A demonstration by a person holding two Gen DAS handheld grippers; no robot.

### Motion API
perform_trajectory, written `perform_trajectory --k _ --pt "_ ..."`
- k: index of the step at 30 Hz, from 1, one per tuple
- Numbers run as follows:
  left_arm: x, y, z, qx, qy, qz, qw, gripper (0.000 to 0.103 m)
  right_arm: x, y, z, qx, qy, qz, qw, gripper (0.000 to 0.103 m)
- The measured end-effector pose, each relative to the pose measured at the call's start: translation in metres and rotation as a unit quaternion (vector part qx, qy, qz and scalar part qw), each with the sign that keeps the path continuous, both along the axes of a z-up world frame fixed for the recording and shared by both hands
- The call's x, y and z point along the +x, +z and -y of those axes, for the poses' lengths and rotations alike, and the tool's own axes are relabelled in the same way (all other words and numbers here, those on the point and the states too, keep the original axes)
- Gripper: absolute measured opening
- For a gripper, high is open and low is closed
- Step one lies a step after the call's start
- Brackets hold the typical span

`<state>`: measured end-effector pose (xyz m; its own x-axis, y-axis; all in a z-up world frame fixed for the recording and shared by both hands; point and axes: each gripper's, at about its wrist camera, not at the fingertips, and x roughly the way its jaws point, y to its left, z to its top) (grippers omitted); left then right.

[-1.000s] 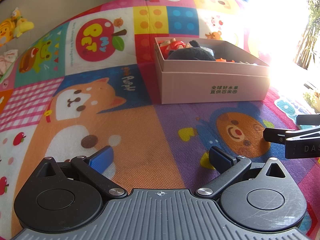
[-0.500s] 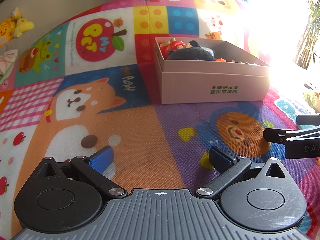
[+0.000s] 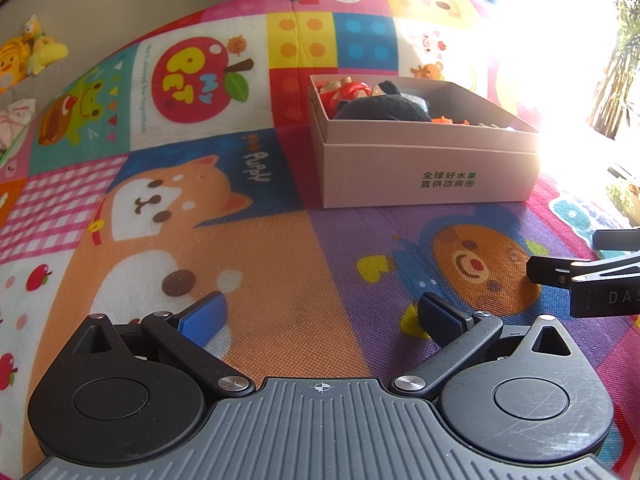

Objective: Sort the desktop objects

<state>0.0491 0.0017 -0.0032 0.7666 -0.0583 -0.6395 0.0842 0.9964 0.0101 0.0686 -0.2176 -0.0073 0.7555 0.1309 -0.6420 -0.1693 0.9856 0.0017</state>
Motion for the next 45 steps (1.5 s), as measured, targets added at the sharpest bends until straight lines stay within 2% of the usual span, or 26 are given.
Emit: perform_trajectory --k 35,45 --pt "0.0 0.0 0.0 -0.002 0.0 -0.001 1.0 0.103 0.0 0.001 0.001 0.0 0.0 0.0 1.0 0.103" --pt "0.011 0.007 -0.005 -0.005 -0.018 -0.045 0.9988 0.103 0.0 0.001 0.001 0.0 0.0 0.0 1.0 0.103"
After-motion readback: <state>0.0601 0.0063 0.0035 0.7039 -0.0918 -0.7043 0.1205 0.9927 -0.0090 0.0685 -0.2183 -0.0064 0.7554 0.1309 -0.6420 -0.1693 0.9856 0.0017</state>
